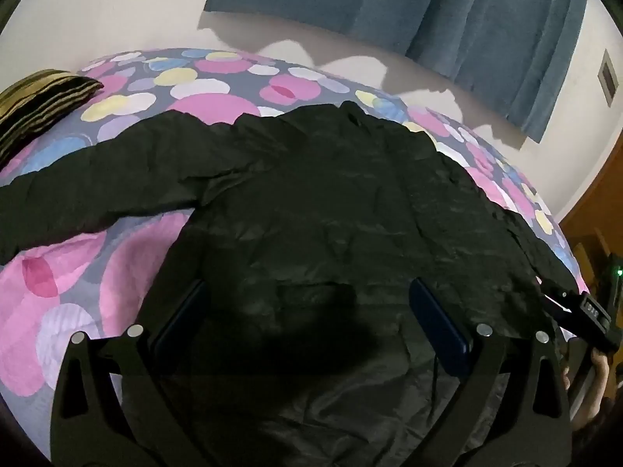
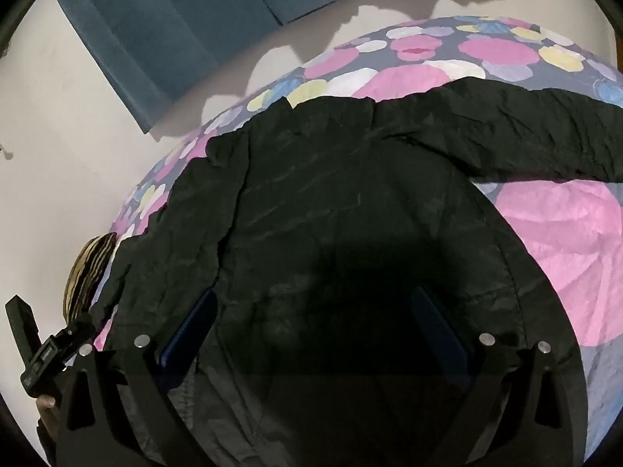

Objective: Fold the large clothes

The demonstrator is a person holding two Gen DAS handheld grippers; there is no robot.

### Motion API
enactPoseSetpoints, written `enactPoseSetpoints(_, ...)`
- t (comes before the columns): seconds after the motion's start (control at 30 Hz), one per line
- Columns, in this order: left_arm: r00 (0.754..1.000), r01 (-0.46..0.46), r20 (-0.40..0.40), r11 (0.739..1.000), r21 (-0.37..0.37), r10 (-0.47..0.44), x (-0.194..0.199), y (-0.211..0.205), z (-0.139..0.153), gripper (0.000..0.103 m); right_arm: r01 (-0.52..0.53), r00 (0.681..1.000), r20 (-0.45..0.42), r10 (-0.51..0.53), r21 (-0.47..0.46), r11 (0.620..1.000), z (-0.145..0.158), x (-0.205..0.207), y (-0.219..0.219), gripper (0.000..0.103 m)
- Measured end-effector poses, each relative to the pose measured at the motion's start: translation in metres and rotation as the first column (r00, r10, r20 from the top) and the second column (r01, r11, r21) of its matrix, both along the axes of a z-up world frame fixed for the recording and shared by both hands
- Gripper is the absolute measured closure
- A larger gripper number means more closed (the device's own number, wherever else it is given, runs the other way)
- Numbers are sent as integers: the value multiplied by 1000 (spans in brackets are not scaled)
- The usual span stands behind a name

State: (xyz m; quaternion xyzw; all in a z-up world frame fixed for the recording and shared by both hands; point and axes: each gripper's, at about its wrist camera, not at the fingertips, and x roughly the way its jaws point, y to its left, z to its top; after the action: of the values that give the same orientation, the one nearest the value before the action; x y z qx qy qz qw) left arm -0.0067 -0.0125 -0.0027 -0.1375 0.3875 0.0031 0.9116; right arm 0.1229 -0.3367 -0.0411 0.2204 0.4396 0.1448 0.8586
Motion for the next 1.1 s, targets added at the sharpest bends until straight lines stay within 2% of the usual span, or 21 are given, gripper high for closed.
enactPoseSetpoints(0.37,999,3,-38,1000,2,-3,3,-2,-5,2,-19,1000,-7,19,17,1000,1,3,0,4)
enactPoseSetpoints(0.5,999,3,-35,1000,19,-2,1,-4,-4,2,-22,1000,-5,22,19,1000,1,4,-1,4)
enactPoseSetpoints(1.1,1000,-9,-17,1000,13,9,-1,0,1,2,-20,1000,-3,20,9,1000,2,2,3,4)
